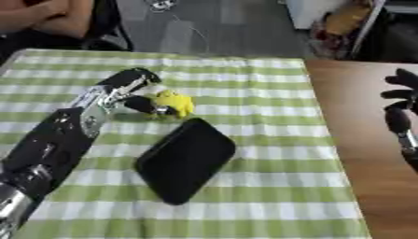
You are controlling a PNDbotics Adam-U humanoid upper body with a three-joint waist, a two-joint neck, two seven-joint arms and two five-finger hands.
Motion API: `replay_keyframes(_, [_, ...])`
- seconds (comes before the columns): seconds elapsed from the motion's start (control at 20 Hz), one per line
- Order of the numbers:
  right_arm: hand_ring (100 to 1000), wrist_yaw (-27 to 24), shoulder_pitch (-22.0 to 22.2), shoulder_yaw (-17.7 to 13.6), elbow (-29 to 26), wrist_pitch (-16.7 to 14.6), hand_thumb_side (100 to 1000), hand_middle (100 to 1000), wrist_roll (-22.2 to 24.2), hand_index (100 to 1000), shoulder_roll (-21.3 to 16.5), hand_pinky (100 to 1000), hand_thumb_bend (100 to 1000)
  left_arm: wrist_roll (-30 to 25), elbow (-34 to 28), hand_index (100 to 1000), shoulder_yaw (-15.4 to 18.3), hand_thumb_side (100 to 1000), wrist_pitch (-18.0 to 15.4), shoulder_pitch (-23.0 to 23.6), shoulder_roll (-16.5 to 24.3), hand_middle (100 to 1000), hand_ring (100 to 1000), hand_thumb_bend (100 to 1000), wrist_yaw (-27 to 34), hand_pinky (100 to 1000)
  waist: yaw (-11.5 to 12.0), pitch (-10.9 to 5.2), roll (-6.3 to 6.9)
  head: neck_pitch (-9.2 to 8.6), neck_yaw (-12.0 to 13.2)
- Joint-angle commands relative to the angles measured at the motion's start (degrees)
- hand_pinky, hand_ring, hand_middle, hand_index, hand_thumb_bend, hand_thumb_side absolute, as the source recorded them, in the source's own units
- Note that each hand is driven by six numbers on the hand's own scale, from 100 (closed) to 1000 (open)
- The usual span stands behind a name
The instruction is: Pick up objects on the table and place them in the box.
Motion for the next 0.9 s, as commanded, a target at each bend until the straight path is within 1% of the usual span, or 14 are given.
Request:
replay_keyframes(0.05, [701, -0.4, -1.3, -0.1, -0.9, -0.2, 1000, 786, 0.2, 931, -0.4, 579, 640, 0.4, -0.2, 858, 0.5, 679, -0.4, -1.8, 0.4, 791, 739, 1000, -0.3, 699, -0.2, -0.41, 0.03, -0.93, 0.6])
replay_keyframes(0.3, [701, -0.6, -1.6, 0.0, -0.9, -0.3, 1000, 786, 0.4, 931, -0.3, 579, 641, 0.3, 0.4, 853, 0.5, 673, -0.8, -2.2, 0.0, 782, 732, 1000, -0.7, 696, -0.7, 0.10, -0.13, -1.09, 0.8])
replay_keyframes(0.65, [701, -0.8, -1.9, 0.0, -0.9, -0.3, 1000, 786, 0.5, 931, -0.2, 580, 641, 0.1, 1.6, 848, 0.8, 664, -0.7, -1.9, -0.5, 771, 722, 997, -1.3, 690, -0.8, 0.36, -0.26, -1.11, 0.9])
replay_keyframes(0.75, [701, -0.8, -1.9, 0.0, -0.9, -0.3, 1000, 786, 0.5, 931, -0.2, 580, 641, 0.1, 1.9, 843, 0.8, 661, -0.8, -1.8, -0.5, 762, 711, 991, -1.4, 687, -0.8, 0.37, -0.26, -1.07, 0.9])
replay_keyframes(0.9, [701, -0.8, -1.9, 0.0, -0.9, -0.3, 1000, 786, 0.5, 930, -0.2, 580, 641, 0.0, 2.0, 826, 0.8, 653, -0.9, -1.7, -0.5, 734, 668, 961, -1.5, 664, -0.8, 0.37, -0.26, -1.06, 0.9])
